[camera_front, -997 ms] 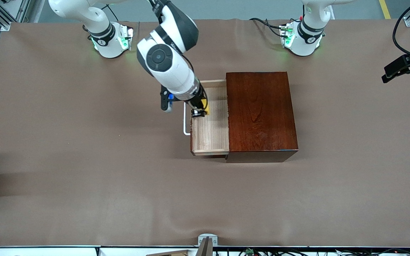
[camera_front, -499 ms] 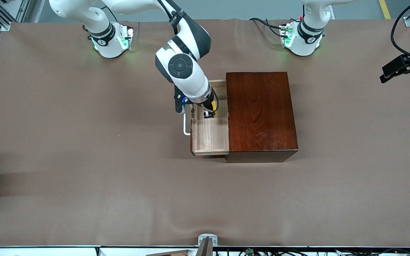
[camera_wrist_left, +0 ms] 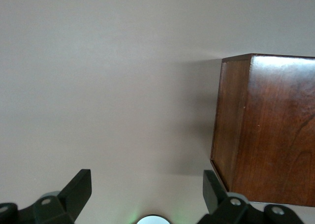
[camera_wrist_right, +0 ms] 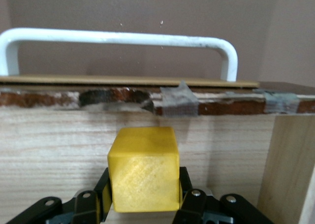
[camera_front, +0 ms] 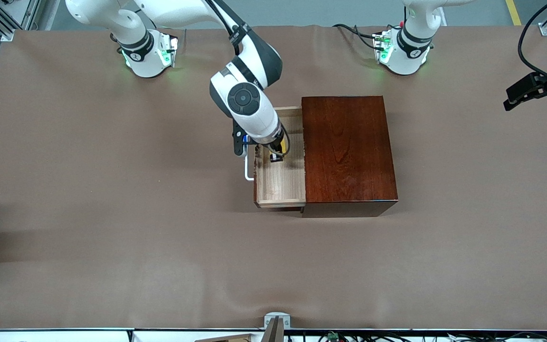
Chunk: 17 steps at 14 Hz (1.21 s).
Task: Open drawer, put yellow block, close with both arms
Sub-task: 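Lower the cube into the drawer and open the right gripper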
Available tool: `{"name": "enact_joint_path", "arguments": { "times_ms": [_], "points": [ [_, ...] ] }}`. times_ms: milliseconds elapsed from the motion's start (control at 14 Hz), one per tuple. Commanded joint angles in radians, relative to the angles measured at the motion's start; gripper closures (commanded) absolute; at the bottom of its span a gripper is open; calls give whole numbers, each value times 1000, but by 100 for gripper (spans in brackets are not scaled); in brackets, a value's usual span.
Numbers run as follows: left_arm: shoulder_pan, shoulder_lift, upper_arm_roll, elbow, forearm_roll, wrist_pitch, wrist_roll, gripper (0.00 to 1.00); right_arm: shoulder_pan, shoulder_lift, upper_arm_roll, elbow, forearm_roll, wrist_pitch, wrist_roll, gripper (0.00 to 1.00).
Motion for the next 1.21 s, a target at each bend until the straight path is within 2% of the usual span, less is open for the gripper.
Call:
{"name": "enact_joint_path", "arguments": {
  "times_ms": [0,142,214,427,712,926,1139],
  "points": [
    [-1,13,-44,12,-18,6,-4,0,-7,6,-1,26,5,-44,30,12],
    [-2,37,-75,27,-39,6,-19,0,-19,-3,-3,39,3,-95,26,10],
    [-4,40,-98,27,-41,6,-36,0,-36,-2,-5,76,3,-148,27,0],
    [-10,85,-197,30,-36,6,-125,0,-72,-5,-12,182,-12,-300,18,0],
    [-31,206,-343,84,-29,69,-316,0,-168,-31,-11,262,-8,-415,-2,0],
    [-166,328,-356,131,0,152,-520,0,-239,-88,-14,286,-11,-576,-239,0],
    [-289,451,-349,193,51,222,-732,0,-332,-124,-12,291,-5,-656,-327,0]
  ]
}}
